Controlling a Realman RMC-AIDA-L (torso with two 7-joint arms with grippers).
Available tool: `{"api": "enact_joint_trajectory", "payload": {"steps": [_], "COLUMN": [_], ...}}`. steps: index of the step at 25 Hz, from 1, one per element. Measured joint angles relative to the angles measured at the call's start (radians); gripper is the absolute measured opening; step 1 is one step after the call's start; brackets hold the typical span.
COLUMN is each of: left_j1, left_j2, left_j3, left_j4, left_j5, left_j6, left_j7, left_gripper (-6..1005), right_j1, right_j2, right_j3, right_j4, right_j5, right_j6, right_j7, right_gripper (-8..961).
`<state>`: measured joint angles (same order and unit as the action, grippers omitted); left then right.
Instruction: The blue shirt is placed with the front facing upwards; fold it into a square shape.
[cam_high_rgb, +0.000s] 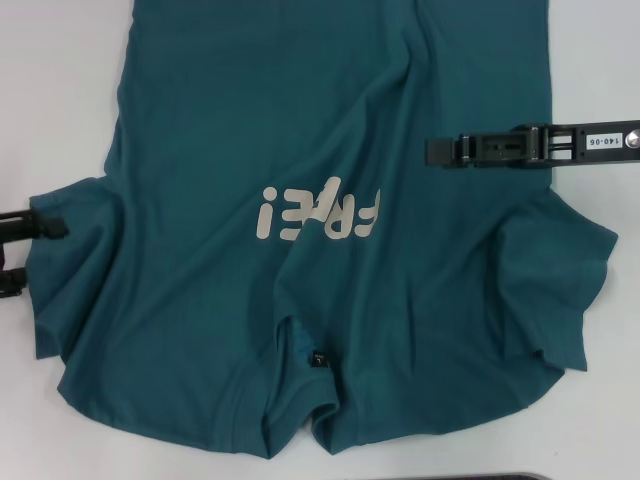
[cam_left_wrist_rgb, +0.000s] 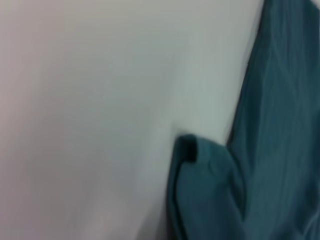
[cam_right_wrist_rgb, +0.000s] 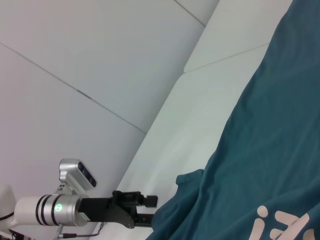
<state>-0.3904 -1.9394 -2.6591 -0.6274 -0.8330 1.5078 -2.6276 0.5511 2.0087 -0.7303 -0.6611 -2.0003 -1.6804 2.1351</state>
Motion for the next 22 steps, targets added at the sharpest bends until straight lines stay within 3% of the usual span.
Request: {"api": "enact_joint_trajectory", "payload": {"steps": [10,16,18,22], "left_j1": [-0.016,-0.012,-0.014,-0.016], "left_j2": [-0.013,-0.006,-0.006,-0.007], "left_j3": [0.018,-0.013,-0.034,-0.049], "left_j4": [-0.024,-0.025,-0.031,-0.052], "left_j5": [0.048,0.036,0.035,0.033], "left_j6": [-0.009,0.010,0.022,0.035], "left_j7": [0.002,0.004,0.010,0.011], "left_gripper": [555,309,81,30], "right_j1": [-0.002,-0.003,-0.005,-0.008], "right_j2": [-0.003,-0.004,-0.004,-0.004], "right_j3": [0.005,0.006,0.006,0.007], "right_j4": [0.000,0.000,0.000,0.000], "right_j5": [0.000,0.000,0.001,0.005], "right_j6": [0.005,0.007,0.007,0.007], "right_j7": [0.006,0.017,0.017,0.018], "right_gripper": [919,917,917,916]}}
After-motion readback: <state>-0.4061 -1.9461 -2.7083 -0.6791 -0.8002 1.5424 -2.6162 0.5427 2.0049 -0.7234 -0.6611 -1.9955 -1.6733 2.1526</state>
